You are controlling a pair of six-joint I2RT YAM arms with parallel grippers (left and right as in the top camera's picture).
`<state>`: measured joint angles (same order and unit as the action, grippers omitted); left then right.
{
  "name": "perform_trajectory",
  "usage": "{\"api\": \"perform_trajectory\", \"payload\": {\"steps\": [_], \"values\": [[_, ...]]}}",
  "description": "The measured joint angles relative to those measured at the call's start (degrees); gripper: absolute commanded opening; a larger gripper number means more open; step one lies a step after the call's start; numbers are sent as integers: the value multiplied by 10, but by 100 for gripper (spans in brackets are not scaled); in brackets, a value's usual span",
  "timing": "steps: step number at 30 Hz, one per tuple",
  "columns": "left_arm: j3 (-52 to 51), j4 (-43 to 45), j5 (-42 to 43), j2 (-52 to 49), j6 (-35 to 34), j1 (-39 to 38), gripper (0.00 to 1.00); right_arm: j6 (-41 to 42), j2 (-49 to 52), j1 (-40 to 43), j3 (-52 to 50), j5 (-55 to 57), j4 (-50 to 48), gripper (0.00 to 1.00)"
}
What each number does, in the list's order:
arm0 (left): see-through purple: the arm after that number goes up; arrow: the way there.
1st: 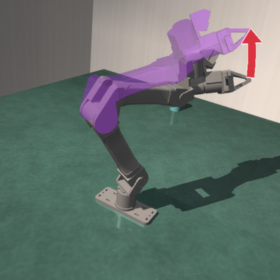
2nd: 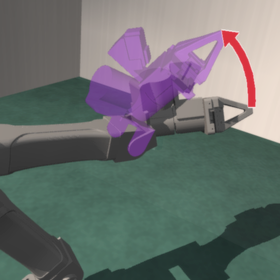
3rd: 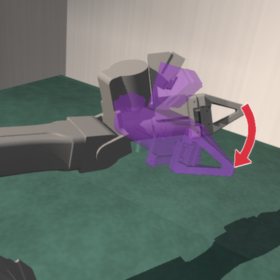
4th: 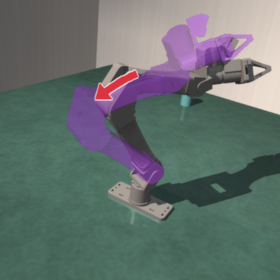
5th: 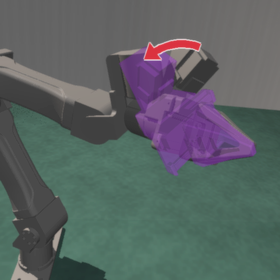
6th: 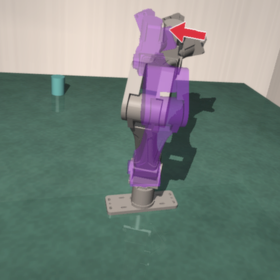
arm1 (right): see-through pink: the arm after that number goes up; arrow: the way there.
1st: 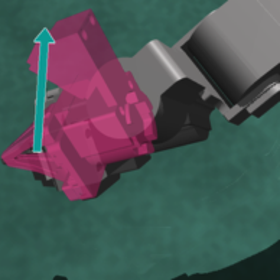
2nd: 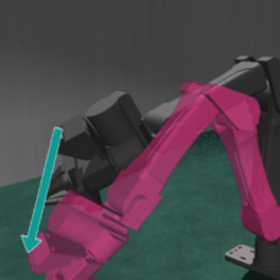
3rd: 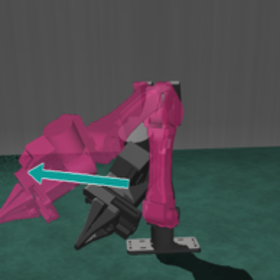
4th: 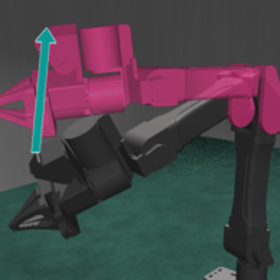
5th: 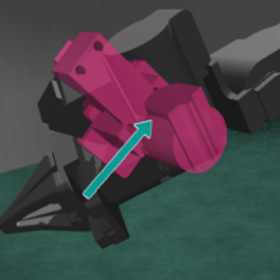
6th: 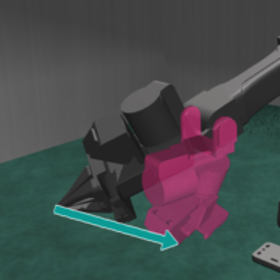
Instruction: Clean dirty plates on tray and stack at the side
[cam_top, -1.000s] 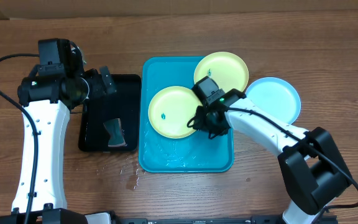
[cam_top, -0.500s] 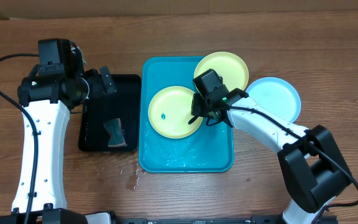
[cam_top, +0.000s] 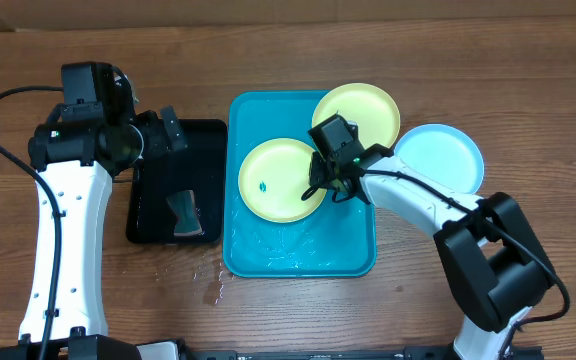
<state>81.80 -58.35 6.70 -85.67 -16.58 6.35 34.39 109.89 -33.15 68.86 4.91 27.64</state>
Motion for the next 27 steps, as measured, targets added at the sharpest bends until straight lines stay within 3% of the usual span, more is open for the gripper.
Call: {"api": "perform_trajectory", "payload": {"steps": [4,11,19,27], "values": [[0,0,0,0,0,0,100,-3,2,0,0,0,0,4],[0,0,0,0,0,0,100,-1,1,0,2,-14,31,4],[0,0,0,0,0,0,100,2,-22,0,5,-25,136,4],[0,0,0,0,0,0,100,-2,-33,2,7,-35,171,30]]}}
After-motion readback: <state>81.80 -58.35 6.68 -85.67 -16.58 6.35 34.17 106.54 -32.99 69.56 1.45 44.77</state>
